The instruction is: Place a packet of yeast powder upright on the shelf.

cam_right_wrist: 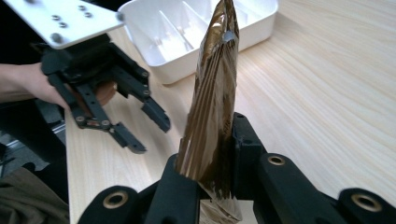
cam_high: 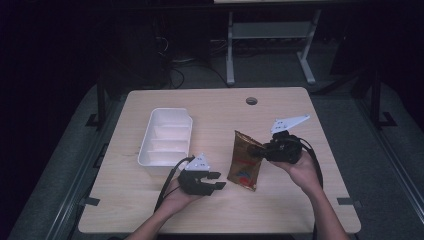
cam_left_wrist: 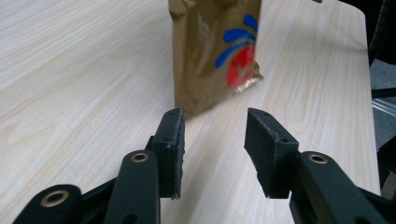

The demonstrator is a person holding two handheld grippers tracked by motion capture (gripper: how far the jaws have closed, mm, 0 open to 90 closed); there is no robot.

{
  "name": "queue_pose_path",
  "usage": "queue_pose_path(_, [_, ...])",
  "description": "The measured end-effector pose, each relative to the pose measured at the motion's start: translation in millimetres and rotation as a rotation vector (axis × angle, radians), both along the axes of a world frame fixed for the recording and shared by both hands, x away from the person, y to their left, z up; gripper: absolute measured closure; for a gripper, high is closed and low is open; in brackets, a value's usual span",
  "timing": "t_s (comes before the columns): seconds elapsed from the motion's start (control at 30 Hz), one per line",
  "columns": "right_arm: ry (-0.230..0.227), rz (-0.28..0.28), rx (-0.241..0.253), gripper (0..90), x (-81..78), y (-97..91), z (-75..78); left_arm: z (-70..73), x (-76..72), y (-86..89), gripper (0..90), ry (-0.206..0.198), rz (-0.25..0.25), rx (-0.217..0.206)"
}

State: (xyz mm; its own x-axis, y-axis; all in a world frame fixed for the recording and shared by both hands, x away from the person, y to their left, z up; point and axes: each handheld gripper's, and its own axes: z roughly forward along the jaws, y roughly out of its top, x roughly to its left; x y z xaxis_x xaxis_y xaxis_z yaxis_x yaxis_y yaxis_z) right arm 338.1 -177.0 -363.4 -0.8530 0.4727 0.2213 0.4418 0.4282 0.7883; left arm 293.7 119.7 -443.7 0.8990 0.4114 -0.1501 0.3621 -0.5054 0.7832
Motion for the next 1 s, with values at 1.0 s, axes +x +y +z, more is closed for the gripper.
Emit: queue_pose_path(1.0, [-0.011, -0.071, -0.033, 82.4, 49.9, 3.3, 29.8, 2.1, -21.2, 16.7, 23.9, -0.018, -0.012, 0.019])
